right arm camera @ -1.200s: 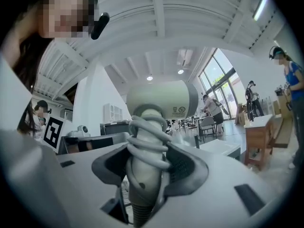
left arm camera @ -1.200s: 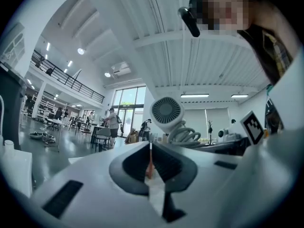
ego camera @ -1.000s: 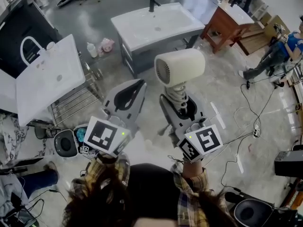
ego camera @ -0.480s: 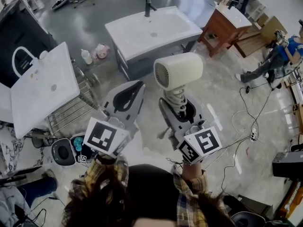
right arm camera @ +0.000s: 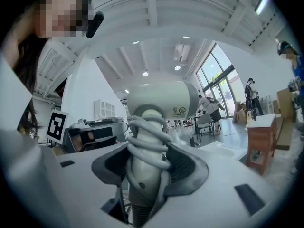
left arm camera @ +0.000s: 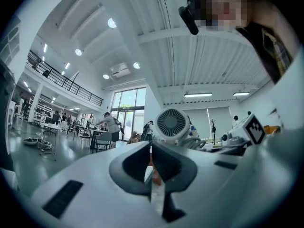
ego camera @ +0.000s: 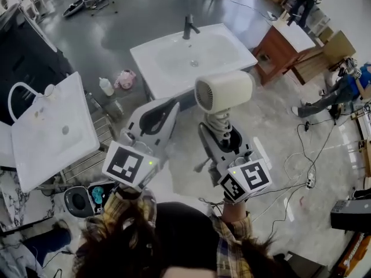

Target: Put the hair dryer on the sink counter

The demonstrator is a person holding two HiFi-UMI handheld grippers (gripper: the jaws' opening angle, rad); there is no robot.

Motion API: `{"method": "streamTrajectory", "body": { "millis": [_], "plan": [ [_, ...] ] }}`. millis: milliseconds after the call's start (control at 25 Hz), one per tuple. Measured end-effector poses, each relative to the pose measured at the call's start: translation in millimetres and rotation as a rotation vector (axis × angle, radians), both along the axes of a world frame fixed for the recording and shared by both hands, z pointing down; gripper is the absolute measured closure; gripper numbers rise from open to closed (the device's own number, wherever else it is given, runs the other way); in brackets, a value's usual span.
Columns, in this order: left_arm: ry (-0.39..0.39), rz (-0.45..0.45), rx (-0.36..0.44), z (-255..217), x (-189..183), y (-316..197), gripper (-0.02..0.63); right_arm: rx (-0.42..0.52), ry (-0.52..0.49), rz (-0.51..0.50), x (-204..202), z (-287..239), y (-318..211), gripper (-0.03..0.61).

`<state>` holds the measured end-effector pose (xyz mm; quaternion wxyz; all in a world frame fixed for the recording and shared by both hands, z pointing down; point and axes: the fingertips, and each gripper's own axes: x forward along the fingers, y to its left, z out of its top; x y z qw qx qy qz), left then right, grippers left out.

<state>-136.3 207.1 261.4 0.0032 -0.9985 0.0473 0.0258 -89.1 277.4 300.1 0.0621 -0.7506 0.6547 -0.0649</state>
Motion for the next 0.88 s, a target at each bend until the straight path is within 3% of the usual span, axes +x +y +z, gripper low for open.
{"method": "streamTrajectory", "body": {
  "millis": [440, 880],
  "plan": [
    [-0.009, -0.025, -0.011, 9.3, 37.1, -109.7, 0.595, -0.018, 0.012, -0.020, 45.4, 5.4, -112.4, 0.353],
    [-0.025, -0.032, -0.104, 31.5, 57.1, -169.0, 0.595, -0.104, 0.018, -0.034, 61.2, 18.7, -165.2, 0.353]
  ]
}}
